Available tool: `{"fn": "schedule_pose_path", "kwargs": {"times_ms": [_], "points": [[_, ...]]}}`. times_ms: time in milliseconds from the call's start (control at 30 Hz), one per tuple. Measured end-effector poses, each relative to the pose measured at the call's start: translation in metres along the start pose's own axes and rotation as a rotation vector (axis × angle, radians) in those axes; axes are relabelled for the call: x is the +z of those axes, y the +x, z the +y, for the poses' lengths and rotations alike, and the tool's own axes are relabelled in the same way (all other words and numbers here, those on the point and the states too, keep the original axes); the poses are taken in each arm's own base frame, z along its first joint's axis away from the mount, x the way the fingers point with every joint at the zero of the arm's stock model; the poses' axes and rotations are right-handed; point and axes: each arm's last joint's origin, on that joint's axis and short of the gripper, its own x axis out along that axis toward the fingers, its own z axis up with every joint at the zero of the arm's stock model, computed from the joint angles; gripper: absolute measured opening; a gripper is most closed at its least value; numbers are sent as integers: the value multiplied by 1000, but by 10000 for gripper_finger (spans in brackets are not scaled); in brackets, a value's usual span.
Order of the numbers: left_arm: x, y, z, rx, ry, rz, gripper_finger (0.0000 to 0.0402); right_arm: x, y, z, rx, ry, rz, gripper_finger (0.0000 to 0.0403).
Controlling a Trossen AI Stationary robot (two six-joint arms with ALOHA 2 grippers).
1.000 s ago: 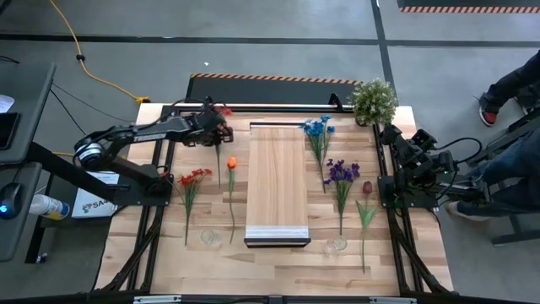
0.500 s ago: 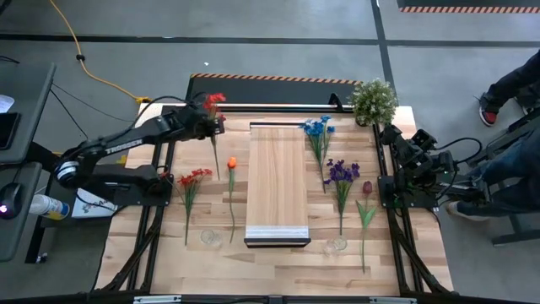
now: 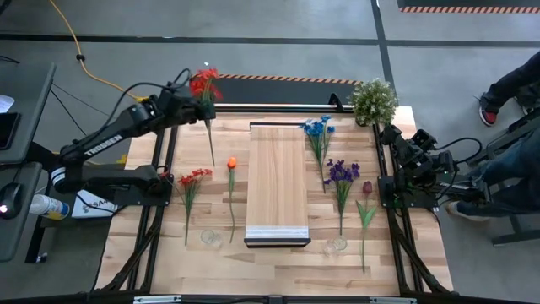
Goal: Pick and place flowers into a vace then onto a shelf
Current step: Put the top orange flowers into the left transparent vase
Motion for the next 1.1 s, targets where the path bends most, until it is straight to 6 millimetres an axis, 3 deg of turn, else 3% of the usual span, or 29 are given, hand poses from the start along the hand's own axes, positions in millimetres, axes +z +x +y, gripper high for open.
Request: {"fn": "schedule_pose_path", "kwargs": {"times_ms": [333, 1100], "points": [[28, -34, -17, -58, 50, -104, 40, 0, 0, 0, 0, 0, 0, 268], [36, -62, -22, -241, 172, -100, 40, 0, 0, 0, -2, -1, -1, 267]]}}
